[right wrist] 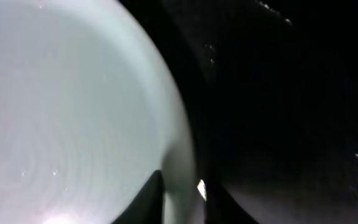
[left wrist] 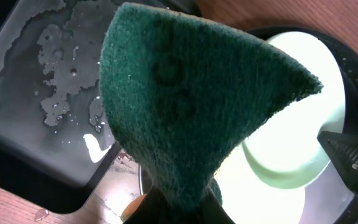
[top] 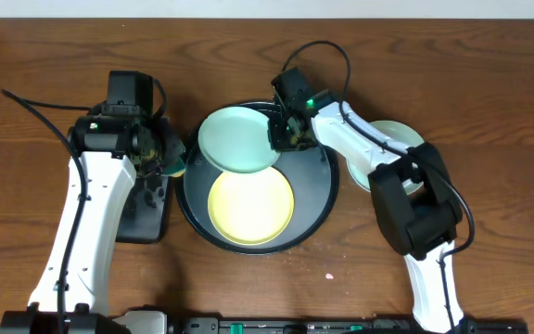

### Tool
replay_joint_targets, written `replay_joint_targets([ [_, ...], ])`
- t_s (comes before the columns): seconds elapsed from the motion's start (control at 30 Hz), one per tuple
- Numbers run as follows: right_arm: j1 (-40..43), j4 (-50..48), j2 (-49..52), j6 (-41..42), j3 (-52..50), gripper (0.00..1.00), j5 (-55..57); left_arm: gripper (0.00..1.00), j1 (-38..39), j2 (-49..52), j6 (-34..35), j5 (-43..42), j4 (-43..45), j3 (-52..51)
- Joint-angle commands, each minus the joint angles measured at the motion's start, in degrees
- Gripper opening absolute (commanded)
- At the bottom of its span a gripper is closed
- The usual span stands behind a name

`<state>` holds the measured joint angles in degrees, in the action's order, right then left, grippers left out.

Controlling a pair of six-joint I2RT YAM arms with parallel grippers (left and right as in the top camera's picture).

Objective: Clean dirty plates on tray and stack at the side
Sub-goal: 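Withdraw the left gripper and grasp a pale green plate with the right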

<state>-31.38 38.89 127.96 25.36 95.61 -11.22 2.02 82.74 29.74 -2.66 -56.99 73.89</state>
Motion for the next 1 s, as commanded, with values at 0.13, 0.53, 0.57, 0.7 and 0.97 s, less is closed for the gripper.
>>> replay_joint_targets([
  [0.13, -0.87, -1.49, 2.16, -0.35, 0.74, 0.01, -1.29, 0.07, -0.24, 0.11, -0.83, 0.74, 0.02, 0.44],
  [0.53, -0.90, 2.62, -15.69, -11.63, 1.62, 0.01, 12.09, 0.08, -0.24, 0.11, -1.27, 0.74, 0.59, 0.39],
  [0.57, -1.44, 3.10, -17.14, -12.52, 1.62, 0.01, 15.13, 0.08, -0.24, 0.11, -1.25, 0.74, 0.61, 0.39],
  [0.7, -5.75, 4.74, -21.27, -16.63, 1.62, 0.01, 32.70, 0.08, -0.24, 0.11, -1.25, 0.74, 0.98, 0.39],
  [0.97, -16.55, 7.43, -21.24, -18.62, 1.53, 0.01, 68.48, 0.08, -0.24, 0.11, -1.27, 0.74, 1.03, 0.37],
])
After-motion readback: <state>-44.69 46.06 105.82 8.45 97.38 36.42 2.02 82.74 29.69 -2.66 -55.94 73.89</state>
